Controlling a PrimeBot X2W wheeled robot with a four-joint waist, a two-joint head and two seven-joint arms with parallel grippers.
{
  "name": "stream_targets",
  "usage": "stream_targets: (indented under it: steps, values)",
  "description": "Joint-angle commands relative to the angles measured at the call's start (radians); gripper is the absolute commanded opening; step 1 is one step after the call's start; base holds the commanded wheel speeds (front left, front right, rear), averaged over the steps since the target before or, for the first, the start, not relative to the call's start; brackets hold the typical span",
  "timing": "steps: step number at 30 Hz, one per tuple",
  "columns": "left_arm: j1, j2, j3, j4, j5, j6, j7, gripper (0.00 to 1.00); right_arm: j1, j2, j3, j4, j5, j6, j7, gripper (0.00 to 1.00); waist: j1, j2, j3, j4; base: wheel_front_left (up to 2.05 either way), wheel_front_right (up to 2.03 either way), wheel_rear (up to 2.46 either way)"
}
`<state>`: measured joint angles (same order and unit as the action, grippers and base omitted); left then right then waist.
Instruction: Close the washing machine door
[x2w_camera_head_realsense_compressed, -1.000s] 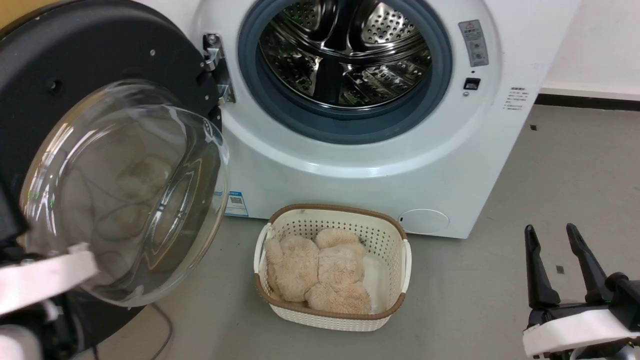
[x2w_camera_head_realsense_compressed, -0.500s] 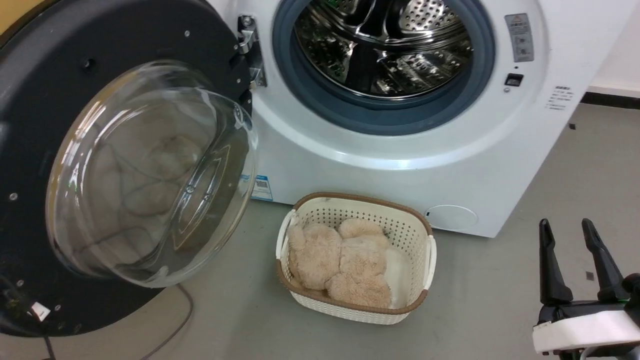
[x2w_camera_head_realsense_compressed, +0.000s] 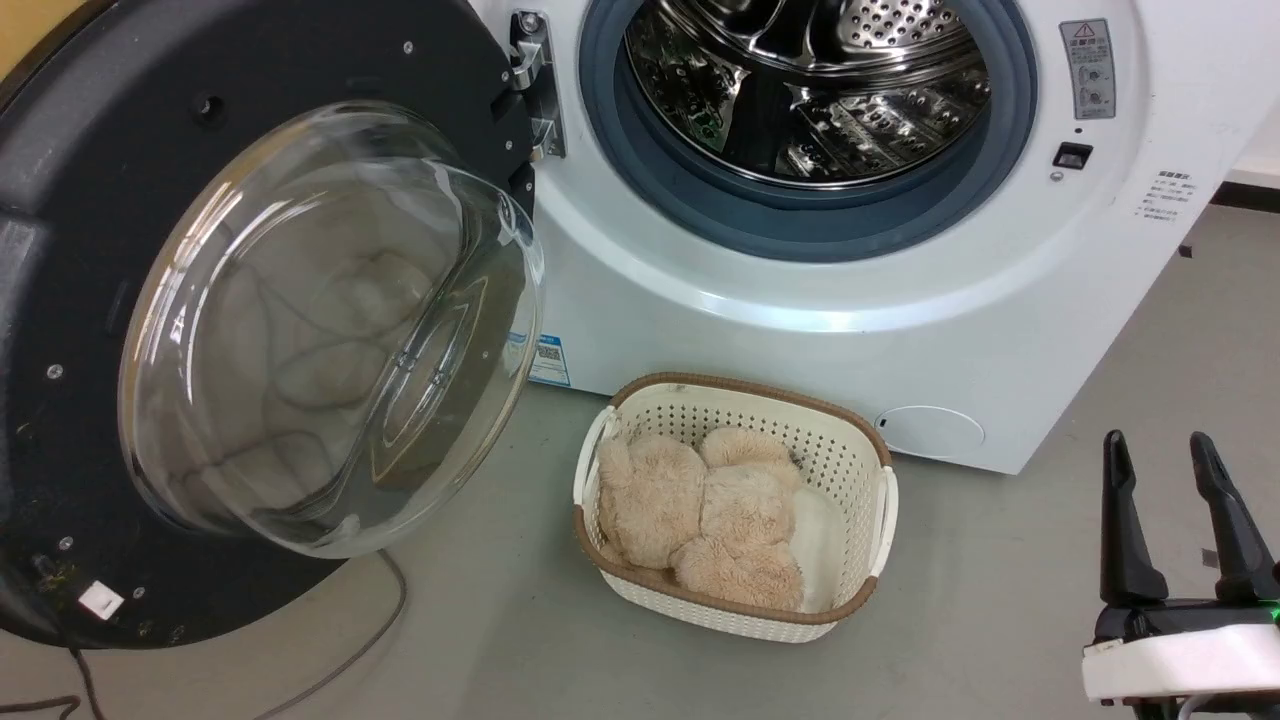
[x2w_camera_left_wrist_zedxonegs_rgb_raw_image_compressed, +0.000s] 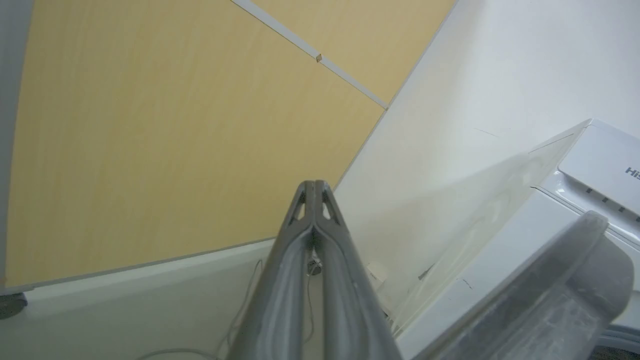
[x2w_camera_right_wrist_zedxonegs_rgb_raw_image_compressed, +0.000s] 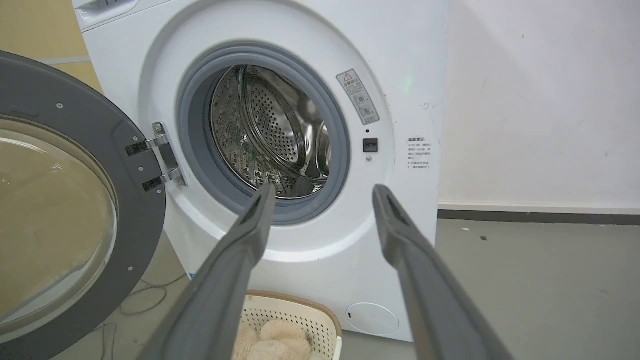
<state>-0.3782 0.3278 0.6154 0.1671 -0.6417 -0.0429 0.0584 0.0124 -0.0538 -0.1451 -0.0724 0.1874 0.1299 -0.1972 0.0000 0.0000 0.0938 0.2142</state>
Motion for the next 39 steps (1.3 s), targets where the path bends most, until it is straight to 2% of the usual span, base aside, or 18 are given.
stream_targets:
  steps: [1, 10, 17, 21, 27, 32, 39]
  values:
    - [-0.03, 0.017, 0.016, 0.03, -0.044, -0.011, 0.038, 0.0, -0.002, 0.003, -0.007, -0.007, 0.008, 0.001, -0.011, 1.0, 0.0, 0.0, 0.002, 0.003, 0.0, 0.0, 0.0]
    - [-0.052, 0.04, 0.022, 0.182, -0.24, -0.053, 0.257, 0.0, -0.003, 0.003, -0.021, -0.012, 0.016, 0.001, -0.028, 1.0, 0.0, 0.0, 0.011, 0.015, 0.0, 0.0, 0.0]
    - [-0.003, 0.044, -0.015, 0.215, -0.405, -0.075, 0.445, 0.0, -0.001, 0.003, -0.028, -0.014, 0.024, 0.001, -0.042, 1.0, 0.0, 0.0, 0.009, 0.022, 0.0, 0.0, 0.0]
    - [0.055, 0.049, -0.049, 0.146, -0.525, -0.08, 0.537, 0.0, 0.003, 0.003, -0.032, -0.017, 0.03, 0.001, -0.051, 1.0, 0.0, 0.0, 0.005, 0.024, 0.0, 0.0, 0.0]
    - [0.18, 0.055, -0.079, 0.014, -0.68, -0.087, 0.618, 0.0, 0.007, 0.004, -0.05, -0.025, 0.04, 0.001, -0.063, 1.0, 0.0, 0.0, 0.007, 0.034, 0.0, 0.0, 0.0]
    - [0.276, 0.035, -0.148, -0.094, -0.723, -0.088, 0.632, 0.0, 0.012, 0.004, -0.055, -0.022, 0.042, 0.001, -0.065, 1.0, 0.0, 0.0, 0.004, 0.045, 0.0, 0.0, 0.0]
    - [0.388, -0.001, -0.309, -0.228, -0.739, -0.088, 0.651, 0.0, 0.012, 0.004, -0.045, -0.017, 0.041, 0.001, -0.065, 1.0, 0.0, 0.0, -0.006, 0.05, 0.0, 0.0, 0.0]
